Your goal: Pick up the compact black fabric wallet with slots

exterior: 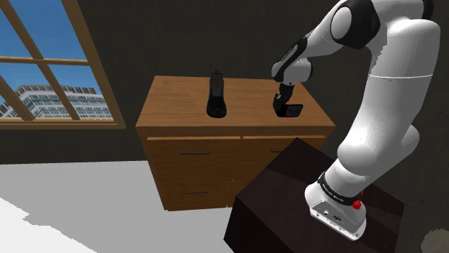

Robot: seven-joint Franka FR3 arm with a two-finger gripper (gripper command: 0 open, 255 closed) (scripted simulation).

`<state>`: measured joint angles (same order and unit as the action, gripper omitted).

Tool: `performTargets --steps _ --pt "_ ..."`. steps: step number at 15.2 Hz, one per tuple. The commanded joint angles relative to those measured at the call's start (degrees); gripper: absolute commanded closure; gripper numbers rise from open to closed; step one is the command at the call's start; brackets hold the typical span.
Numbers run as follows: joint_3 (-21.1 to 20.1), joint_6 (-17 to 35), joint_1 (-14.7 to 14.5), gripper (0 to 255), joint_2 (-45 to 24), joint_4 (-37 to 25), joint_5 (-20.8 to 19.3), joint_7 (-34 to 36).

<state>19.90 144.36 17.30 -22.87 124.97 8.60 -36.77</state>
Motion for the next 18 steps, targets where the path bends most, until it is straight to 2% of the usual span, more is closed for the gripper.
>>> performTargets --steps 1,5,18 --pt "0.0 0.01 0.0 255 -0.03 0.02 0.0 0.0" --pt "0.01 0.03 -0.04 255 0.03 0.09 -0.03 0.05" --pt "2.44 -8.27 -1.9 255 8.19 -0.52 -4.47 2.77"
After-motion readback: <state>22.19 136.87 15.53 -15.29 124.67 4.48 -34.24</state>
